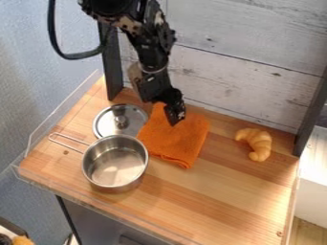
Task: Moved the orange towel to the left side of the table
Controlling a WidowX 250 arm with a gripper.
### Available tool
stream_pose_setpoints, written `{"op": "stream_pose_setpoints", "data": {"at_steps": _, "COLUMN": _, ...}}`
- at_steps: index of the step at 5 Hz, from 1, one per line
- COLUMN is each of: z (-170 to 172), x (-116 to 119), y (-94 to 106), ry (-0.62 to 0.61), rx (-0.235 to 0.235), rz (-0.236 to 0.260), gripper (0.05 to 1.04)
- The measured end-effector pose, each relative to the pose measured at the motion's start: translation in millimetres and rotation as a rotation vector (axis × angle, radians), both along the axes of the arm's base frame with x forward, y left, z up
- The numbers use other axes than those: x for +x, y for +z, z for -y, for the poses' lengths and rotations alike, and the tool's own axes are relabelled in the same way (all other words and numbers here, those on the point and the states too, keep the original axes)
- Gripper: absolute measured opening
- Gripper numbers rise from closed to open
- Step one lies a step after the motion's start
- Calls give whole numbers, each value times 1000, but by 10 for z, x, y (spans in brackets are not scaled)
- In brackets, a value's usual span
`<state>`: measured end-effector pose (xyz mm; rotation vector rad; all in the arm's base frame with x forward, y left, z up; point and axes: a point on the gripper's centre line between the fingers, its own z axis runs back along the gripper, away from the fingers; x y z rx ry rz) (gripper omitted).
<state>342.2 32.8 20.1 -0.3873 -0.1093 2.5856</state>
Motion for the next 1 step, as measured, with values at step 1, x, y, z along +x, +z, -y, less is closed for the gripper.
{"op": "stream_pose_setpoints", "data": {"at_steps": 1, "z": 1, "x": -5, "y": -4, "ry": 0, "rx": 0, "rz": -2, "gripper": 1000}}
